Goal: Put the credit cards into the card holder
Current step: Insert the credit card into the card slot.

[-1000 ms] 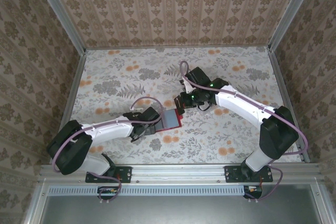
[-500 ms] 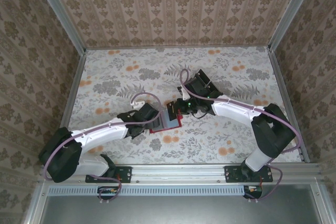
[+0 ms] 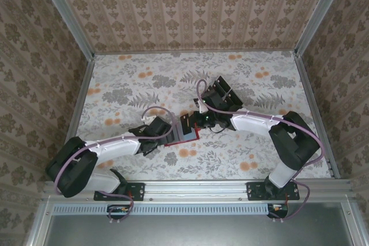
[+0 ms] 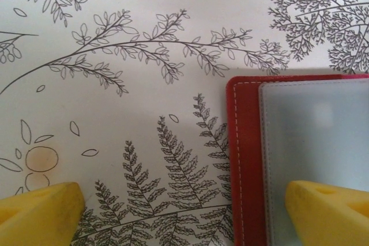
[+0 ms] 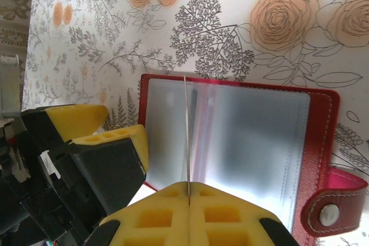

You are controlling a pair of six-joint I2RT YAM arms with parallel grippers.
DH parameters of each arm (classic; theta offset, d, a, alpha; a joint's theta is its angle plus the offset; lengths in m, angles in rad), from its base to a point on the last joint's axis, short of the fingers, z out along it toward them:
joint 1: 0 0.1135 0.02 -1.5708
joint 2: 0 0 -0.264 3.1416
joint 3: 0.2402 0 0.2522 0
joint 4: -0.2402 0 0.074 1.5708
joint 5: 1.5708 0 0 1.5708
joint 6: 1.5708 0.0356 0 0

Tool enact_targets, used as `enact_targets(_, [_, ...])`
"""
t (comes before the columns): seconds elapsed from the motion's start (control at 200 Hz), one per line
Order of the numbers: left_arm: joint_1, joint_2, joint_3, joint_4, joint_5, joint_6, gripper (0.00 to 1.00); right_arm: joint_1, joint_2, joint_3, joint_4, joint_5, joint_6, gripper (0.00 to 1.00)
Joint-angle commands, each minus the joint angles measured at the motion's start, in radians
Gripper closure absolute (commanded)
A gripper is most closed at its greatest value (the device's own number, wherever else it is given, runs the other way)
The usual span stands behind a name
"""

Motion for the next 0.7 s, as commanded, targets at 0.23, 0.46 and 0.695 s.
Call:
enact_targets(0.23, [0.065, -0.048, -0.063, -0.068, 0.026, -0.013, 0.00, 0.022, 0.062, -0.048, 0.159, -0.049, 0.068, 1.00])
enact_targets(0.46, [0.070, -0.069, -0.064, -0.085, 0.023, -0.006, 0.00, 0.022, 0.097, -0.042, 0.190, -0.055, 0.075, 1.00])
enact_targets(0.695, [0.070, -0.070, -0.064, -0.087, 0.021, -0.008, 0.00, 0.022, 0.130, -0.050, 0.211, -0.069, 0.082, 1.00])
